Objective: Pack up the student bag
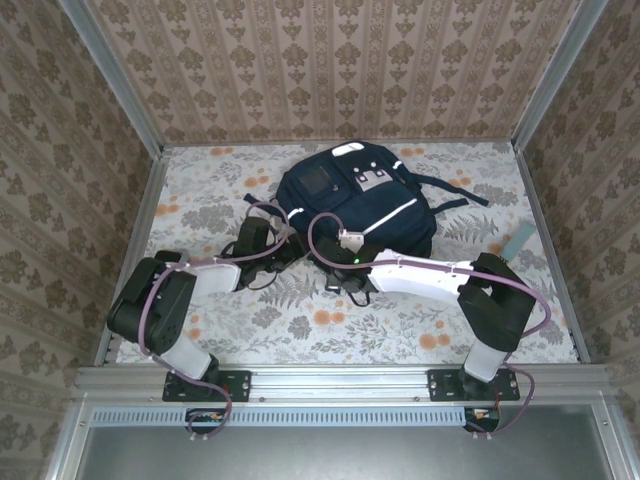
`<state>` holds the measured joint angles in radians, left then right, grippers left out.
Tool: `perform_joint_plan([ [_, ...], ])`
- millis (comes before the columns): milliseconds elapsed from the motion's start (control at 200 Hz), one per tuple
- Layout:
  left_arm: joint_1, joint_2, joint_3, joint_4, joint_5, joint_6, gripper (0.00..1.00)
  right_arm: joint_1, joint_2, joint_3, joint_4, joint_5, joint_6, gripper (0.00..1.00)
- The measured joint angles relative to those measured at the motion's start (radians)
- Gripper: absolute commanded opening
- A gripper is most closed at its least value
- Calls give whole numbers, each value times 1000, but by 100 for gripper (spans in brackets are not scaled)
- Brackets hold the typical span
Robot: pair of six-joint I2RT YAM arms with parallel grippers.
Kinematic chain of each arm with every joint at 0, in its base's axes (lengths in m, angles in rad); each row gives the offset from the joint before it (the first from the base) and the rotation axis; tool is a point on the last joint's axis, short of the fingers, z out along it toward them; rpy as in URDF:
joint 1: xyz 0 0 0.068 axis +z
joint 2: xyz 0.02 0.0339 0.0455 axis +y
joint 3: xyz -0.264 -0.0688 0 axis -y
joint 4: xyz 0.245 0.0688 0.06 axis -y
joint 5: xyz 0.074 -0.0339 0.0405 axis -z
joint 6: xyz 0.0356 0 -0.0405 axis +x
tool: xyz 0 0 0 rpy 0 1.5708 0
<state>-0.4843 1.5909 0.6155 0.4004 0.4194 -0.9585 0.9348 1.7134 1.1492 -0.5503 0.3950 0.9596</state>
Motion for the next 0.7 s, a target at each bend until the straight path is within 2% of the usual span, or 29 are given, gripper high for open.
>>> perform_joint_plan([
  [220, -16, 89, 35, 101, 29, -32, 58, -3, -2, -1, 1, -16, -23, 0],
  [305, -19, 122, 51, 124, 31, -37, 55, -3, -2, -1, 2, -26, -30, 10],
  [390, -20, 153, 68, 134, 32, -43, 48, -4, -2, -1, 4, -37, -34, 25],
  [520, -21, 194, 90, 172, 49, -64, 30, -5, -6, -8, 34, -45, -29, 44],
  [580, -24, 207, 94, 191, 58, -71, 22, -5, -17, -23, 51, -48, -26, 48],
  [700, -26, 218, 94, 216, 68, -85, 16, -5, -26, -31, 59, -52, -6, 48],
])
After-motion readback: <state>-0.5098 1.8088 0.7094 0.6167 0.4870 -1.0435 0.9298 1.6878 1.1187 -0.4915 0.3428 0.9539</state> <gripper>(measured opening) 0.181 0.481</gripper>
